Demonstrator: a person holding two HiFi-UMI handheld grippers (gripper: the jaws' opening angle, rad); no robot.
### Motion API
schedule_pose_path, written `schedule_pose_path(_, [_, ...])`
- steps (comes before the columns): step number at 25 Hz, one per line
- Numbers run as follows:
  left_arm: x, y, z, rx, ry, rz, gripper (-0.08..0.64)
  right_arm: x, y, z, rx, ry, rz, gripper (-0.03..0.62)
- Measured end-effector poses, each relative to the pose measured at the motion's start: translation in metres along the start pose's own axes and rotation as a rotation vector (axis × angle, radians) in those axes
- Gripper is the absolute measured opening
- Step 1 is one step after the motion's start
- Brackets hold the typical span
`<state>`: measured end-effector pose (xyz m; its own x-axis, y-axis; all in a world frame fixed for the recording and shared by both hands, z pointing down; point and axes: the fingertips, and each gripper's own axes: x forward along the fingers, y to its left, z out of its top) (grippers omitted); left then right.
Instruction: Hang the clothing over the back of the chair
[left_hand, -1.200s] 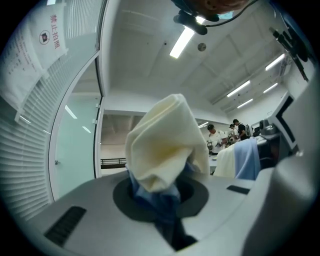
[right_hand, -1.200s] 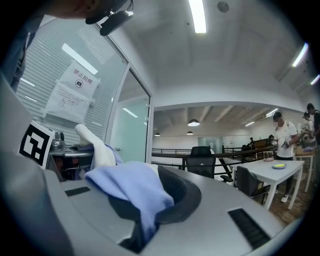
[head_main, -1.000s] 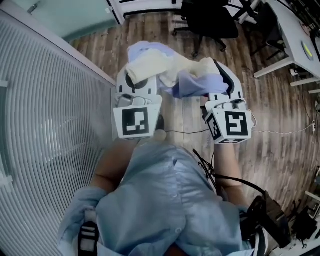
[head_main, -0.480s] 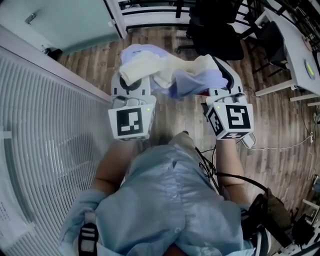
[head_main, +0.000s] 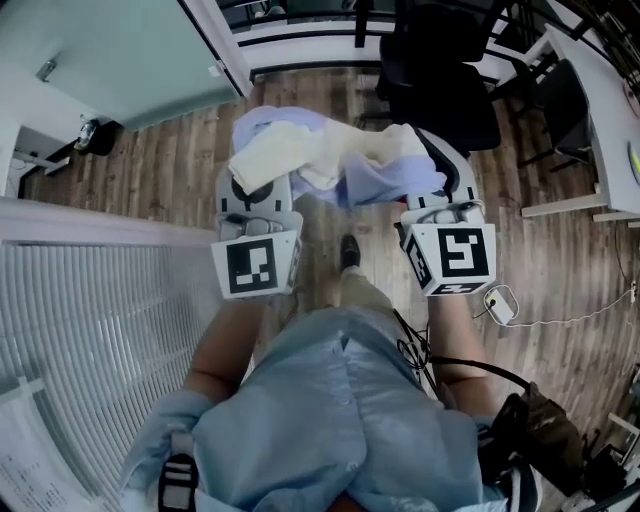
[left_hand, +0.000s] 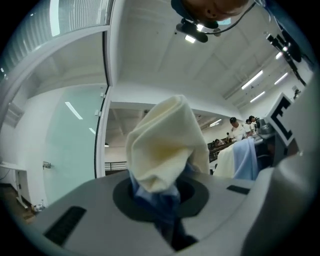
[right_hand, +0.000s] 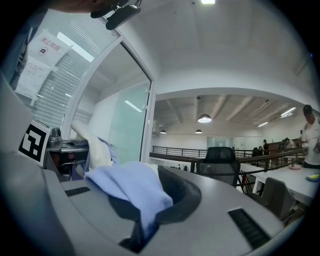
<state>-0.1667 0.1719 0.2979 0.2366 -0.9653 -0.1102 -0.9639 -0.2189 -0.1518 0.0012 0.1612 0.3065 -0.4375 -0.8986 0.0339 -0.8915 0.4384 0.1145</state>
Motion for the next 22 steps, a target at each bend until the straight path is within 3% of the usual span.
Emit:
schedule_pose_path(9, [0.132, 0.009, 0.005, 0.017, 0.015, 0.018, 0.035, 0.117, -0.082, 0.022, 0.003, -0.037, 0.032, 0.017])
schedule_pose_path(13, [0.172, 0.038, -0.003, 0.043, 0.019, 0.028, 0.036, 0.166, -0.093, 0.028, 0.004, -0.028, 0.045, 0.017])
schedule_pose_path(18, [0.227, 0.079, -0.026, -0.042, 0.046, 0.038, 0.037, 0.244, -0.094, 0.017, -0.007, 0.021, 0.053, 0.017])
schedule_pose_path(22, [0.276, 0.112, -0.056, -0.050, 0.030, 0.024, 0.037, 0.302, -0.098, -0.006, -0.009, 0.040, 0.027, 0.017])
